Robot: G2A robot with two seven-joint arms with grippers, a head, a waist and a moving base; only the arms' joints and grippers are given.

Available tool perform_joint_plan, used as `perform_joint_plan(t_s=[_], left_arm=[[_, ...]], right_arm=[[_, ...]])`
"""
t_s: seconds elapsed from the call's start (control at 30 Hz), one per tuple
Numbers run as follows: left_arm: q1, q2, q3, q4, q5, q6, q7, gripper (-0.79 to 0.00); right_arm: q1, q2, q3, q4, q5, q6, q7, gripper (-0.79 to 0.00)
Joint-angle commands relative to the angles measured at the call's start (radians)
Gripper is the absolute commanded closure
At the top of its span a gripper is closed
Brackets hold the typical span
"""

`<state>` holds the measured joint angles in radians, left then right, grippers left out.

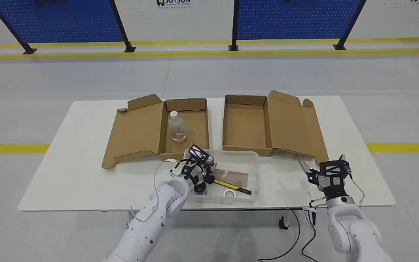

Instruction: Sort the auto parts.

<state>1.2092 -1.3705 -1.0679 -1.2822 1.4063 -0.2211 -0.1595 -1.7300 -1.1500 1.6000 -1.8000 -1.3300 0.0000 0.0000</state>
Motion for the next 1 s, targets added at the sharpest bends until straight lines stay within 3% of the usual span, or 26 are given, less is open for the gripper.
perform_joint_plan(t_s=[0.0,0.2,0.6,0.97], left_arm=[[0.004,0.001,-0.002,-0.011,-0.004,-0.004,0.003,0.000],[0.044,0.012,-0.024,-0.098,-0.003,-0.048,-0.005,0.000],[0.189,0.044,-0.078,-0.355,-0.033,-0.175,-0.070,0.000],[0.213,0.054,-0.087,-0.383,-0.023,-0.179,-0.069,0.000]], right_arm=[[0.000,0.000,0.000,0.000,0.000,0.000,0.000,-0.785],[0.000,0.000,0.000,0.000,0.000,0.000,0.000,-0.785],[0.000,0.000,0.000,0.000,0.000,0.000,0.000,-0.785],[0.000,0.000,0.000,0.000,0.000,0.000,0.000,-0.785]])
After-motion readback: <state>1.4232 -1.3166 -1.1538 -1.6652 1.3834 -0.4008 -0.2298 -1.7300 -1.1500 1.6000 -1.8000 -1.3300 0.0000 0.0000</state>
